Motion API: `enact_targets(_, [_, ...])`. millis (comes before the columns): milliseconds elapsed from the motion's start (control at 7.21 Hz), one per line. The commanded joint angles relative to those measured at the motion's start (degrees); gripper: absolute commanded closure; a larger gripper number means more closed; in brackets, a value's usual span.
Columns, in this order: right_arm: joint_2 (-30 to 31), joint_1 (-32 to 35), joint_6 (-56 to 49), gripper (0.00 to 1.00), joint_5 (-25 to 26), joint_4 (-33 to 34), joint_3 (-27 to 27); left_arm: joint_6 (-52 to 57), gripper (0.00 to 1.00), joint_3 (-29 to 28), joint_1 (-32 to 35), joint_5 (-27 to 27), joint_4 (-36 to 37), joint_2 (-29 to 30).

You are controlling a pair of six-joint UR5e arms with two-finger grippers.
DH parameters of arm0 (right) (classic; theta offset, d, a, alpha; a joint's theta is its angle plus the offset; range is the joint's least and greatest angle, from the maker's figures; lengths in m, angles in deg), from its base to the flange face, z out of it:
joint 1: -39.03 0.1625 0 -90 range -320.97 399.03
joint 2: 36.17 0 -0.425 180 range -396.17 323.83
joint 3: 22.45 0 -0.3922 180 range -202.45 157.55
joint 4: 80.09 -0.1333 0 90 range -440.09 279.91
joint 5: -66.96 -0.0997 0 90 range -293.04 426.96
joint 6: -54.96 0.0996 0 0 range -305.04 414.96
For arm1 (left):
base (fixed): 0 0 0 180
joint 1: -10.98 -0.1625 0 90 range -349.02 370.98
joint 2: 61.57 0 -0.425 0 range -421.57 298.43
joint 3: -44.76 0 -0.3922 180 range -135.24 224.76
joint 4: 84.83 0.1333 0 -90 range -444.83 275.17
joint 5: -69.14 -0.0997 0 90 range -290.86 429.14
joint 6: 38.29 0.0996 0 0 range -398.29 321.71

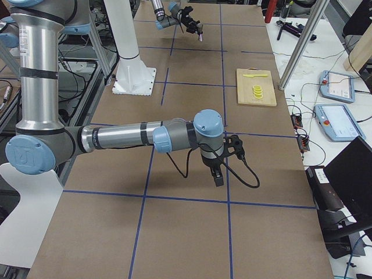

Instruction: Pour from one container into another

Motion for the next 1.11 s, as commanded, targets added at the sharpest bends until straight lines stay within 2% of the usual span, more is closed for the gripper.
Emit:
enact_targets(0, [-0.1,0.0,0.7,0.00,0.0,0.0,0.1,4.0,1.00,-0.1,9.1,20.4,3.3,6.0])
enact_targets(277, [-0.1,0.0,1.3,0.00,-0.1,0.0,0.2,4.0,1.00,-0.5,14.2,36.7,15.2,18.0])
enact_targets(416, [-0.1,0.0,1.6,0.00,-0.1,0.0,0.2,4.1,1.00,-1.5,14.2,39.5,18.3,23.1])
enact_targets(693, [-0.1,0.0,2.0,0.00,-0.1,0.0,0.4,4.1,1.00,-8.7,13.5,40.6,19.3,33.0])
enact_targets(971, [0.0,0.0,6.8,0.00,-0.1,0.0,2.4,4.1,1.00,-9.7,10.6,37.7,22.3,36.9])
